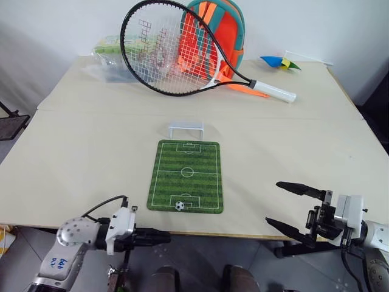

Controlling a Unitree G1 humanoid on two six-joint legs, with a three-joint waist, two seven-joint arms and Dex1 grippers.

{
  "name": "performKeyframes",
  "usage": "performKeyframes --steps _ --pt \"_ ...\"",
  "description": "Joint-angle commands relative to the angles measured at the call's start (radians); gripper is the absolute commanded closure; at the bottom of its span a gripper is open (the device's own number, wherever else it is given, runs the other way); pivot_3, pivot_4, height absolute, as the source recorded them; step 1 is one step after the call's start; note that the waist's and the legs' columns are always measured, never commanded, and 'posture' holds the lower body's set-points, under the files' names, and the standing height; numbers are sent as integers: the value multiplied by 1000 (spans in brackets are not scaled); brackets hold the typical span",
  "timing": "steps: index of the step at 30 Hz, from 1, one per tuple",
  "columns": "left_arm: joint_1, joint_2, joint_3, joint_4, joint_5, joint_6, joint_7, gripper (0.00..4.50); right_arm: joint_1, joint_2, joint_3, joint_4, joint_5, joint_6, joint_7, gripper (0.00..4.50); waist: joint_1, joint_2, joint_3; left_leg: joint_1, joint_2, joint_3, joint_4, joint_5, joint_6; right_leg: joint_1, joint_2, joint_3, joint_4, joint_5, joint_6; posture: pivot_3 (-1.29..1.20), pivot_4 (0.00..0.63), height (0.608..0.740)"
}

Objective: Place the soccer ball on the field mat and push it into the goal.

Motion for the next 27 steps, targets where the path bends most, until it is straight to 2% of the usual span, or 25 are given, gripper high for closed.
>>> performKeyframes --steps 1,10,13,19,21,23,27 --pt "-35 -15 -26 2 31 -9 33 4475 1 -14 -5 -42 15 5 3 0 0 0 0 0 0 0 0 0 0 0 0 0 0 0 0 0 150 740" --pt "-208 -100 -79 158 115 -16 133 4475 63 11 -12 -41 -4 -31 7 0 1 0 0 0 -1 0 1 0 0 0 0 0 0 0 0 0 150 740" --pt "-283 -175 -66 200 110 23 219 4475 69 29 -8 -41 -13 -46 -7 0 1 0 0 0 0 0 0 0 0 0 0 0 0 0 0 0 150 740" --pt "-507 -285 13 434 206 -84 479 4475 80 101 -19 -38 -35 -76 -95 0 6 0 0 0 -1 0 3 0 0 1 0 0 1 0 1 0 150 740" --pt "-548 -290 27 483 210 -128 488 4475 78 126 -21 -43 -33 -68 -133 0 4 0 0 0 -1 0 2 0 0 1 0 0 1 0 1 0 150 740" --pt "-558 -288 44 475 149 -138 421 4475 85 149 -11 -46 -36 -73 -155 0 -3 0 0 0 -1 0 1 0 0 1 0 0 0 0 1 0 150 740" --pt "-445 -167 125 380 55 -59 323 4475 81 205 33 -51 -32 -66 -204 0 -26 1 -1 1 1 1 -1 0 0 0 1 0 0 0 0 0 150 740"
